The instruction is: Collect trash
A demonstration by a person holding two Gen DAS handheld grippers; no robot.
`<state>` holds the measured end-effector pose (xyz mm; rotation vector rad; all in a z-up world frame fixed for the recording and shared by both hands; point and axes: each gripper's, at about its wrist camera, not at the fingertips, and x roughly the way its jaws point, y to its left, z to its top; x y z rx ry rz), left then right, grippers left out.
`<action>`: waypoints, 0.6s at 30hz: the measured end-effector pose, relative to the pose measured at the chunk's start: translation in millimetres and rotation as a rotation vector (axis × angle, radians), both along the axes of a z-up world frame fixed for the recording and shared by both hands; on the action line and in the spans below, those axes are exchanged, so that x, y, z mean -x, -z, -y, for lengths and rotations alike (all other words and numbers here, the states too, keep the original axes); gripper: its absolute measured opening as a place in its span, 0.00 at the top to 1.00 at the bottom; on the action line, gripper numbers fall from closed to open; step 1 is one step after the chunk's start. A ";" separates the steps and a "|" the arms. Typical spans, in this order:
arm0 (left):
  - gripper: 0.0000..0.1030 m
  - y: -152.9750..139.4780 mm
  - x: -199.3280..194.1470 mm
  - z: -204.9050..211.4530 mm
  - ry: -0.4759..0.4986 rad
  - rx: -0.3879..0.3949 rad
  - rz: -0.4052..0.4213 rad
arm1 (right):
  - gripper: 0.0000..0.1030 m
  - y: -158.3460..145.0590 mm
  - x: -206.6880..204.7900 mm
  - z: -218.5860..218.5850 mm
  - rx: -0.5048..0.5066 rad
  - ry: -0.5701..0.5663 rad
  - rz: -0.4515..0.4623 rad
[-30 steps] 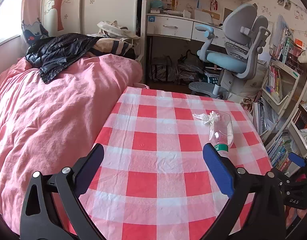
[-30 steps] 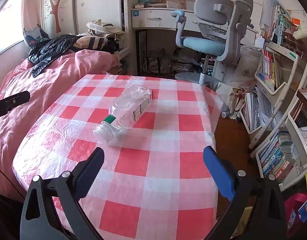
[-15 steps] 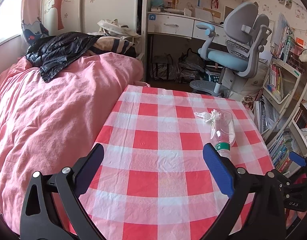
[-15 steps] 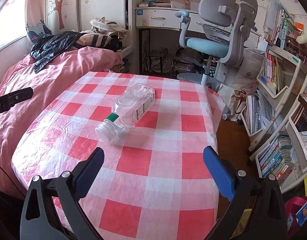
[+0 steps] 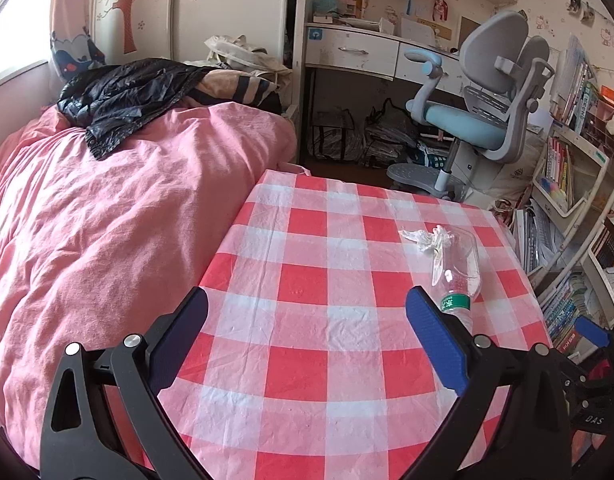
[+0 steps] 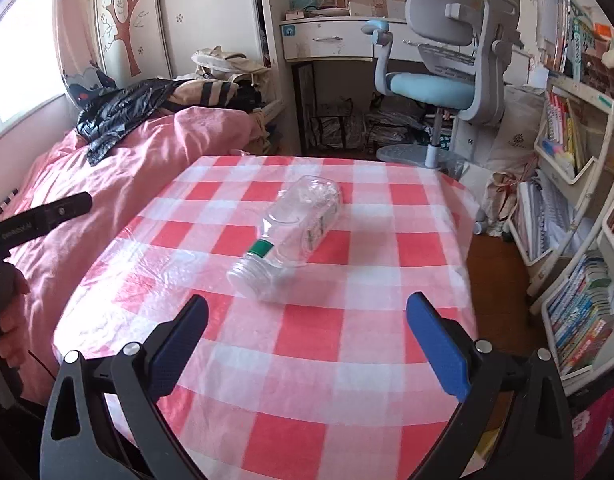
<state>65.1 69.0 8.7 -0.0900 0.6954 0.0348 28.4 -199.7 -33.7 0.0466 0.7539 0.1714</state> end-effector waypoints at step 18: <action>0.07 38.6 -101.0 10.0 0.110 -0.097 -0.113 | 0.38 58.5 -149.3 -25.7 -0.038 0.051 -0.234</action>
